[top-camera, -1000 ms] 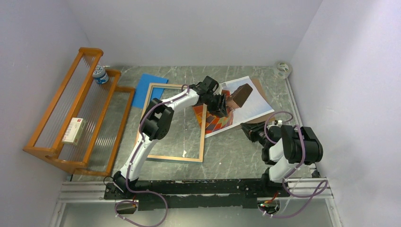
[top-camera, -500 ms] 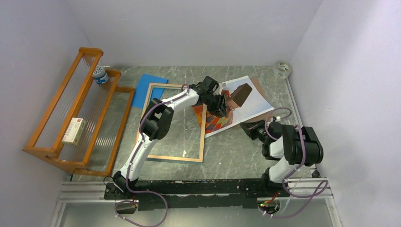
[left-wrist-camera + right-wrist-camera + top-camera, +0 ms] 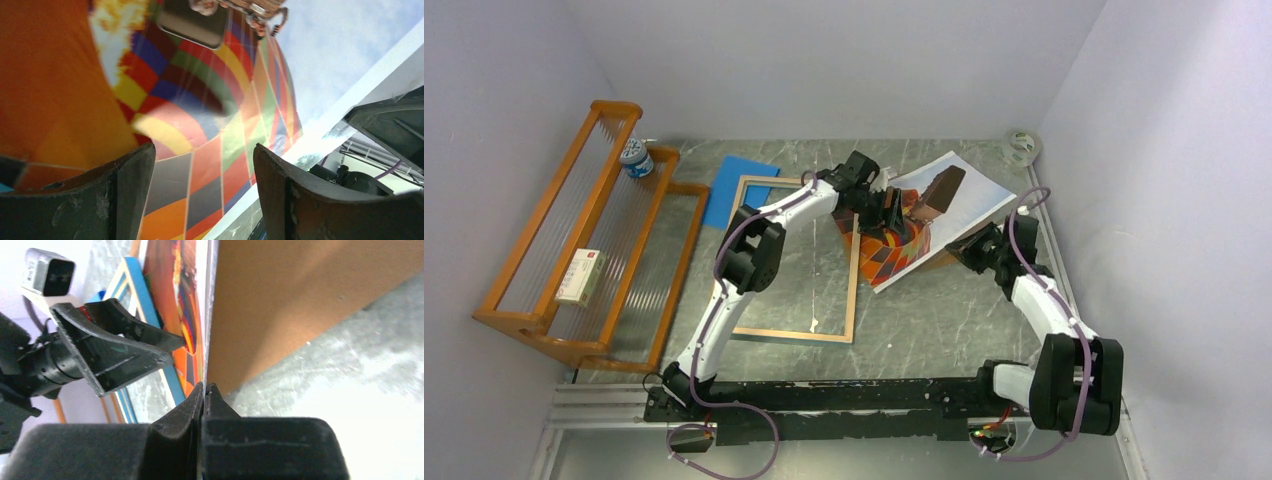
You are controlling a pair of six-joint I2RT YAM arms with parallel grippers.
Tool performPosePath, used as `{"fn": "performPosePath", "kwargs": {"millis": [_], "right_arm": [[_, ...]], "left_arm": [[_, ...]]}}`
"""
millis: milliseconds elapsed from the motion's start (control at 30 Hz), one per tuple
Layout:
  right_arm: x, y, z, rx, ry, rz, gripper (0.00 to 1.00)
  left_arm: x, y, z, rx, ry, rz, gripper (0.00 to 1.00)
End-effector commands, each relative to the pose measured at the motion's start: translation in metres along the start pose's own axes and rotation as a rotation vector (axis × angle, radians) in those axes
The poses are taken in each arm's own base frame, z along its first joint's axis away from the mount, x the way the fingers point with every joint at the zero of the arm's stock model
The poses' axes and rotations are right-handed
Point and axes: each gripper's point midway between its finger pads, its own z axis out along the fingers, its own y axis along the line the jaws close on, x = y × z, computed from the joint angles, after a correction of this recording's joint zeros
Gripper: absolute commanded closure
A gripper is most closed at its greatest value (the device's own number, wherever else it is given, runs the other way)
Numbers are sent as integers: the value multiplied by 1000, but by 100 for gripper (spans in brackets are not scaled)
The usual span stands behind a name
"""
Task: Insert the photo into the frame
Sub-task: Pick up the photo frame item from the photo frame.
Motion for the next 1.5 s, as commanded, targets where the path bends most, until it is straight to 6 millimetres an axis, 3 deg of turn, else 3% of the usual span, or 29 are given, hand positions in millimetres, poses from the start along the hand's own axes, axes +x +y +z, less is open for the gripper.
{"fn": "performPosePath", "kwargs": {"millis": [0, 300, 567, 633, 800, 1000, 1133, 1300, 1467], "right_arm": [[11, -32, -29, 247, 84, -53, 100], [-27, -36, -91, 560, -11, -135, 100], [-52, -13, -136, 634, -102, -171, 100], [-58, -4, -145, 622, -130, -191, 100], [-67, 9, -168, 646, -152, -213, 100], [-92, 22, -217, 743, -296, -234, 100], [-109, 44, -245, 732, -386, -255, 100], [-126, 76, -269, 679, -464, -277, 100], [-134, 105, -264, 565, -466, -313, 100]], "left_arm": [[-15, -36, -31, 66, -35, 48, 22], [-24, -54, -57, 90, -55, 60, 22], [-34, -61, -92, 71, -103, 81, 22], [-33, -53, -96, 24, -111, 89, 22], [-22, -10, -106, -177, -95, 70, 22], [-3, 37, -116, -394, -92, 9, 22], [13, 39, -105, -347, -31, -13, 24], [33, 32, -100, -279, 28, -50, 44], [49, 41, -98, -297, 57, -94, 50]]}}
